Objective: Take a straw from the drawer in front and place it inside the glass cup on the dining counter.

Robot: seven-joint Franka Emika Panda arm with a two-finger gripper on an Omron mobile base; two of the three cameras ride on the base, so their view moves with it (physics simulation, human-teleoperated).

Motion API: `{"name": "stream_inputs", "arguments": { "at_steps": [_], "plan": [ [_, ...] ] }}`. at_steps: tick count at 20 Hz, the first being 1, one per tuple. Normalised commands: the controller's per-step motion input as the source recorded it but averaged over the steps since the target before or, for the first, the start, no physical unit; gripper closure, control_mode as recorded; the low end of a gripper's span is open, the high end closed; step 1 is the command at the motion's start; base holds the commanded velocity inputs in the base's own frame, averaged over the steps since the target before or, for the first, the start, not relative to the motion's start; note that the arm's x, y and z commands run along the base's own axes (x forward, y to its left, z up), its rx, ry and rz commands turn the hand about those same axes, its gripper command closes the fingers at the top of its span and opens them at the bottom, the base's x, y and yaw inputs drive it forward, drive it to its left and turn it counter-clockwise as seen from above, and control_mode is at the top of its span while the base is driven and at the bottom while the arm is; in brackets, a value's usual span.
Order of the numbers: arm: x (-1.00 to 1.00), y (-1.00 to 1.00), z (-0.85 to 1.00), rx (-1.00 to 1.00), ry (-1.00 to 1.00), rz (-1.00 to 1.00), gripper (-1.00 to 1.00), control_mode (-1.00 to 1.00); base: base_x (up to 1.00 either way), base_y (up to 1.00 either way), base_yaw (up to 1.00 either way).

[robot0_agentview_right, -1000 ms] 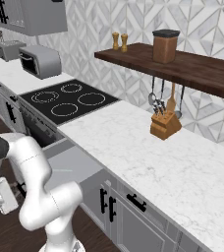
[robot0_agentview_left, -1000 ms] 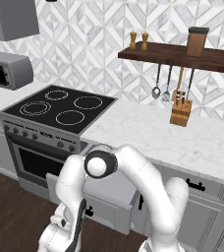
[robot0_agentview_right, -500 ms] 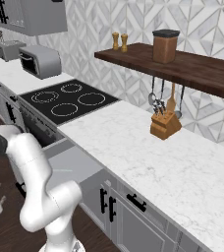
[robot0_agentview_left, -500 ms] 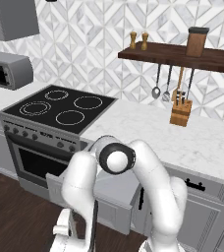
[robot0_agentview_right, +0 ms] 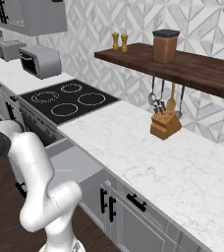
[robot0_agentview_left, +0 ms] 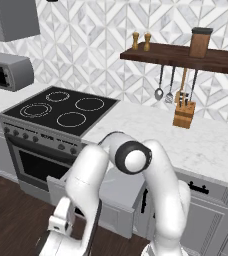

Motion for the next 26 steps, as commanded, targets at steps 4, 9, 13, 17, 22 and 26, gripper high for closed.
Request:
{"name": "stream_inputs", "arguments": {
  "at_steps": [4,9,13,17,22,26],
  "plan": [
    [0.02,0.05,1.00,0.03,-0.18,-0.17,-1.00,-1.00,0.00,0.00,0.00],
    [0.32,0.00,1.00,0.01,0.10,-0.08,-1.00,-1.00,0.00,0.00,0.00],
    [0.38,-0.13,1.00,-0.04,0.51,-0.12,-1.00,-1.00,0.00,0.00,0.00],
    [0.01,-0.39,0.60,0.56,-0.14,-0.57,-1.00,-1.00,0.00,0.00,0.00],
    [0.00,-0.14,0.01,0.71,-0.36,-0.61,-1.00,-1.00,0.00,0.00,0.00],
    [-0.01,-0.18,-0.08,0.94,-0.49,-0.49,-1.00,-1.00,0.00,0.00,0.00]
  ]
}}
